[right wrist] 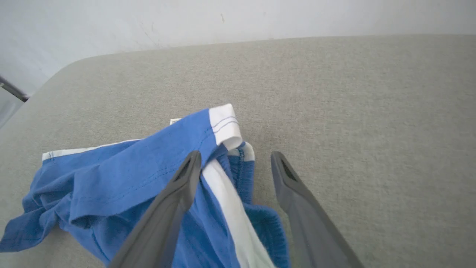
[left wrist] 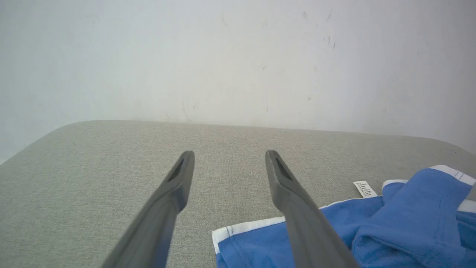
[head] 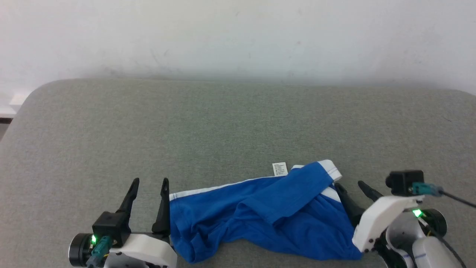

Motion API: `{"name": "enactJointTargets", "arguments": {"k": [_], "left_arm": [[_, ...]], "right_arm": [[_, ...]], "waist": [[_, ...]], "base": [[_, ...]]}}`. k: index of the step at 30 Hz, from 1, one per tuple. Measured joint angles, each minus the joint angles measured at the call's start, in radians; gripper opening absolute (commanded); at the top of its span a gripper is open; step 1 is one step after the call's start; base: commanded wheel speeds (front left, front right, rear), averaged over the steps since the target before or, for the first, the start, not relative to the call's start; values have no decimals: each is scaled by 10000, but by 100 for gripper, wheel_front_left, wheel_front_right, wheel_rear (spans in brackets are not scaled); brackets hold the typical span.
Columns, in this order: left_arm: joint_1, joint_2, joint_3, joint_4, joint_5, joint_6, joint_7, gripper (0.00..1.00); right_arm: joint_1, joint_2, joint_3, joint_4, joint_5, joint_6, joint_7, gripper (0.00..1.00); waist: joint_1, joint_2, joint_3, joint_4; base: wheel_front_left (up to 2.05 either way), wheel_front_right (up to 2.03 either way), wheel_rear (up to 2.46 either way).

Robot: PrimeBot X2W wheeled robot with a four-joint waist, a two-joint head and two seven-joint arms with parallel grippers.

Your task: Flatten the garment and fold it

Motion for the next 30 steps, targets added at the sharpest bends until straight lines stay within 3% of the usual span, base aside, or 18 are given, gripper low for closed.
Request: {"name": "enactJointTargets", "arguments": {"k": [6,7,8,9,13,16,19,20,21,22,26,30], "left_arm": [[-4,-142,140,-15,186,40,-127,100],[-4,-159,155,2,190,40,-130,100],[-4,-159,155,2,190,40,-130,100],[-3,-186,180,27,203,40,-148,100],[11,-211,301,58,213,40,-155,100],[54,-217,360,63,215,40,-155,100],[226,-213,433,69,217,40,-157,100],[226,-213,433,69,217,40,-157,100],[290,-203,487,90,215,40,-157,100],[290,-203,487,90,215,40,-157,100],[478,-163,627,69,209,104,-159,100],[574,-29,686,31,207,128,-138,100]], "right_arm": [[-1461,-222,502,1622,623,0,596,100],[-1655,-244,619,1825,719,0,619,58],[-1655,-244,619,1825,719,0,619,9],[-1965,-291,849,2033,834,0,543,0],[-2085,-550,1312,1707,811,0,341,0],[-1589,-805,1503,424,617,0,280,0],[-140,-869,1093,-1319,382,2,627,0],[-140,-869,1093,-1319,382,2,627,0],[1248,-759,412,-2476,178,0,1164,0],[1248,-759,412,-2476,178,0,1164,0],[3924,-42,-261,-4780,-67,0,2541,0],[5486,399,-616,-5428,-33,0,3448,0]], "waist": [[1,0,76,373],[1,0,103,412],[1,0,103,412],[1,0,164,465],[2,0,195,439],[2,0,121,379],[2,0,35,267],[2,0,35,267],[0,-1,-37,185],[0,-1,-37,185],[-1,-2,-115,-71],[0,-1,-114,-393]], "base": [[0,0,0],[0,0,0],[0,0,0],[0,0,0],[0,0,0],[0,0,0],[0,0,0],[0,0,0],[0,0,0],[0,0,0],[0,0,0],[0,0,0]]}}
